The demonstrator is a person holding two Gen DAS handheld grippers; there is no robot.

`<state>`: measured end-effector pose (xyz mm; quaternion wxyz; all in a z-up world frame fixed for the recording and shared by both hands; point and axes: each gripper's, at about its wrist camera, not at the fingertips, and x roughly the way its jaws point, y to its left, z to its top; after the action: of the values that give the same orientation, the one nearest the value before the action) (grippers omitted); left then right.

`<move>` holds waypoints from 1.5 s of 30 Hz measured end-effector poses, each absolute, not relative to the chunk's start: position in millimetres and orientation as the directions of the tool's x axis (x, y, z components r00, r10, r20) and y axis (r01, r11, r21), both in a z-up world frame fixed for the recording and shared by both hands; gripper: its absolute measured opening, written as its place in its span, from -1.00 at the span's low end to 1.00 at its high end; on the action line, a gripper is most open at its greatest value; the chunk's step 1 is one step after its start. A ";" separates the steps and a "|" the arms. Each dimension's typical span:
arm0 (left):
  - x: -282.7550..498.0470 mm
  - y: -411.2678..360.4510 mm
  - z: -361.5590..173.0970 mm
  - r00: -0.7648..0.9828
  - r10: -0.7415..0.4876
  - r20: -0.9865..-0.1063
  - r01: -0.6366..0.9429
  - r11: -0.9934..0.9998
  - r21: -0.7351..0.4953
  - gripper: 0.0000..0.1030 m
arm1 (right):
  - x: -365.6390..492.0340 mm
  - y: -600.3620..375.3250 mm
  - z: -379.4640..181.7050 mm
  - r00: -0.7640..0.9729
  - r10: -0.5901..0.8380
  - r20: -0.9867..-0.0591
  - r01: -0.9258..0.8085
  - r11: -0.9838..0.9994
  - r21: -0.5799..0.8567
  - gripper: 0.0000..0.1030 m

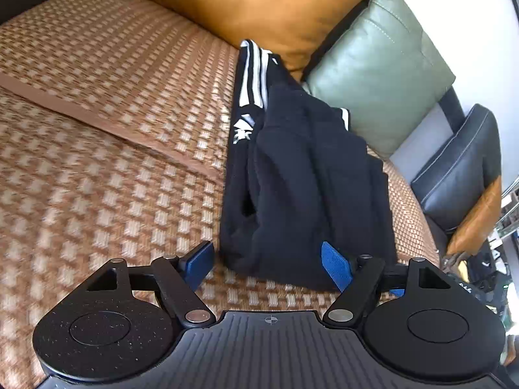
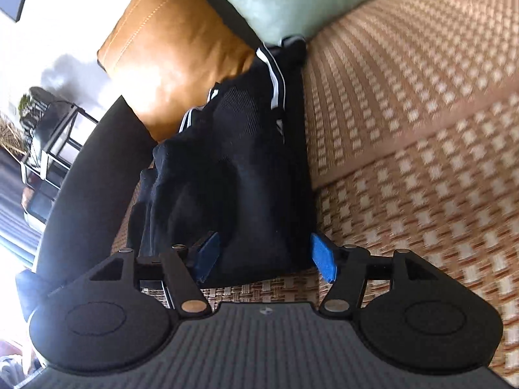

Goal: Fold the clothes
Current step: 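Lift the cuff end with both grippers and fold it toward the collar, then lay the folded end flat and open both grippers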

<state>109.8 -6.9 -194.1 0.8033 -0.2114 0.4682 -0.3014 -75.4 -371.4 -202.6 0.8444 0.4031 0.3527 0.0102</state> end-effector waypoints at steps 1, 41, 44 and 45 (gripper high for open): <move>111.8 -9.8 -195.4 0.385 -0.681 -0.623 0.276 0.729 -0.626 0.62 | -69.3 -371.7 -207.4 0.747 0.312 -0.587 0.273 0.662 0.698 0.33; -32.9 21.1 -102.7 0.516 -0.637 -0.572 0.423 0.771 -0.477 0.28 | -183.6 -337.2 -119.9 0.805 0.221 -0.551 0.176 0.798 0.577 -0.24; -21.9 -13.6 -95.5 0.507 -0.634 -0.584 0.485 0.770 -0.415 0.28 | -163.3 -327.6 -112.1 0.806 0.250 -0.536 0.120 0.819 0.561 -0.25; -17.5 -26.4 -97.8 0.507 -0.620 -0.600 0.494 0.779 -0.387 0.28 | -155.4 -323.7 -113.2 0.800 0.250 -0.546 0.115 0.828 0.548 -0.26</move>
<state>-17.5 -26.4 -97.8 0.8640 -0.0829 0.3778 -0.3223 -155.4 -323.7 -113.2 0.9030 0.2906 0.3142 0.0373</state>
